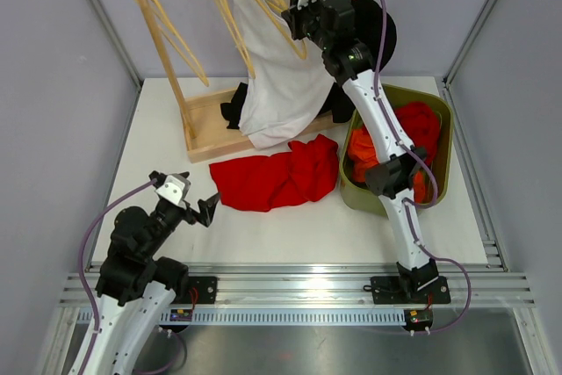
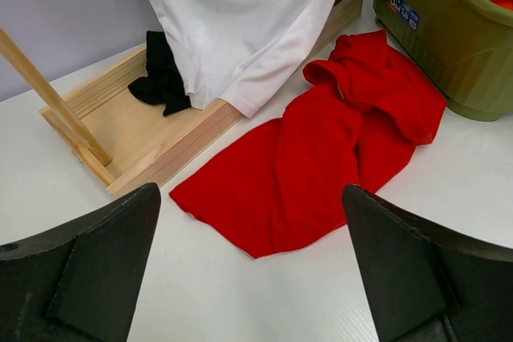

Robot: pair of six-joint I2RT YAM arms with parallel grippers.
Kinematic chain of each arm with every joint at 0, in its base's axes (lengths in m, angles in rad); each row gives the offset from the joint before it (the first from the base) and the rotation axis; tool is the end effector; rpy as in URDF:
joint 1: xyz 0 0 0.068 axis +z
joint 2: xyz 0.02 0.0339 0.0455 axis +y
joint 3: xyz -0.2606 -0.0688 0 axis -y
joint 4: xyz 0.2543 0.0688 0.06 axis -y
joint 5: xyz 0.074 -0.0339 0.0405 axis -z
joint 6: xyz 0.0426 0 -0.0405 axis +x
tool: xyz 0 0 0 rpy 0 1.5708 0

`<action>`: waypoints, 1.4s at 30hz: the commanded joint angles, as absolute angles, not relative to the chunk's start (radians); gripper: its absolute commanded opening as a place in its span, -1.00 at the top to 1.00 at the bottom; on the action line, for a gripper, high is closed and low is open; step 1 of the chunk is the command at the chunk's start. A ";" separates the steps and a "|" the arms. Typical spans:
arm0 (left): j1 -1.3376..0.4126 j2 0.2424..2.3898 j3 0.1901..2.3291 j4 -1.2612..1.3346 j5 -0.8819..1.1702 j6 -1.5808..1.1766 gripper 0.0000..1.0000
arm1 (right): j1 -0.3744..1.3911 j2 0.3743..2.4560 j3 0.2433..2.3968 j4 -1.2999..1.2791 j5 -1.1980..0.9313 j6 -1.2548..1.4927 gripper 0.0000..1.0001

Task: Remove the t-shirt from the hanger
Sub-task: Hang the hanger back to the clothesline with the right arm

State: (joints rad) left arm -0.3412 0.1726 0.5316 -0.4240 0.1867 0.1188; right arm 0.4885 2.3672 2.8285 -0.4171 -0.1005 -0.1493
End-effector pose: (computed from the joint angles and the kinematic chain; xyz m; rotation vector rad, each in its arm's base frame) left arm 0.0877 -0.0395 0.2963 0.5134 1.5622 -0.3228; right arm 0.4603 0.2495 0.4678 -0.5578 1.4321 0.3468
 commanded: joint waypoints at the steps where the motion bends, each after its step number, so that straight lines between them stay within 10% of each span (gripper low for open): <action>1: -0.339 0.190 0.532 -0.377 0.179 0.120 -0.98 | 0.465 2.394 2.893 -0.290 -0.104 -0.121 1.00; 42: -0.339 0.216 0.532 -0.377 0.212 0.118 -0.98 | 0.408 2.411 2.842 -0.342 -0.356 0.064 0.80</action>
